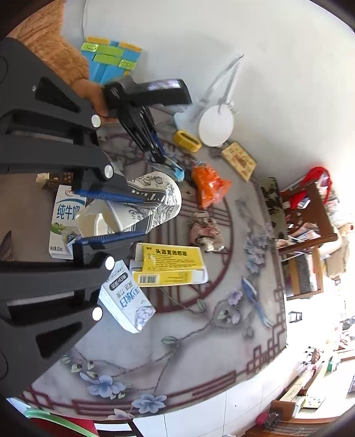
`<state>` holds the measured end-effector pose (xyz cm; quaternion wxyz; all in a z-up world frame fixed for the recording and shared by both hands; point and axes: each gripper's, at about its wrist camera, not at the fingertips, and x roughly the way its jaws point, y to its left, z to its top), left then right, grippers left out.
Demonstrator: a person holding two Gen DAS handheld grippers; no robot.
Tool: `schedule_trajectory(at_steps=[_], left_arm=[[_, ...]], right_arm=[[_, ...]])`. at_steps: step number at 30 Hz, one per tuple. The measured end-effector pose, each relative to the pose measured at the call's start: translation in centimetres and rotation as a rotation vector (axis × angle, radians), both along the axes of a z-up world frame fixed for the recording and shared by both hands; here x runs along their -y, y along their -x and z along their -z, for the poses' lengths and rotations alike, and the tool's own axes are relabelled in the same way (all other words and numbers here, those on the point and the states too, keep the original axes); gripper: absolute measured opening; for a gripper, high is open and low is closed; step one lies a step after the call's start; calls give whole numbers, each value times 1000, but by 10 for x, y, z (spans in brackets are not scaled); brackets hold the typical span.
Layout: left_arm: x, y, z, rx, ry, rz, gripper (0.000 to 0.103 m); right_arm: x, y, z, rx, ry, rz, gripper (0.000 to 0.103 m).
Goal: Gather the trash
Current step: 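Grasp the paper cup with the right tool while the left tool grasps the blue-white snack wrapper, then carry the paper cup and snack wrapper over the red bin and open both tools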
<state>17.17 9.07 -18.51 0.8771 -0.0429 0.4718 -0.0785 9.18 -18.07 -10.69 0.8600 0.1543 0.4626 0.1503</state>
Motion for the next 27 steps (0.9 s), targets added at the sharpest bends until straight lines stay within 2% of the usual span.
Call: schedule_trajectory(at_steps=[4,8,16,27], left_arm=[[8,23,-27,14,39,-9,14],[32,52,-44,25,84,25,14],[94,83,-57,30,115,141,14],[203,102,-72,43,108,314,14]], right_arm=[[10,13,-10,35,-23,22,22],[22,26,-15,51,-31,45,21],[62,57,-18,64,-13,109,21],[153,117,-8,23,-6,260,20]])
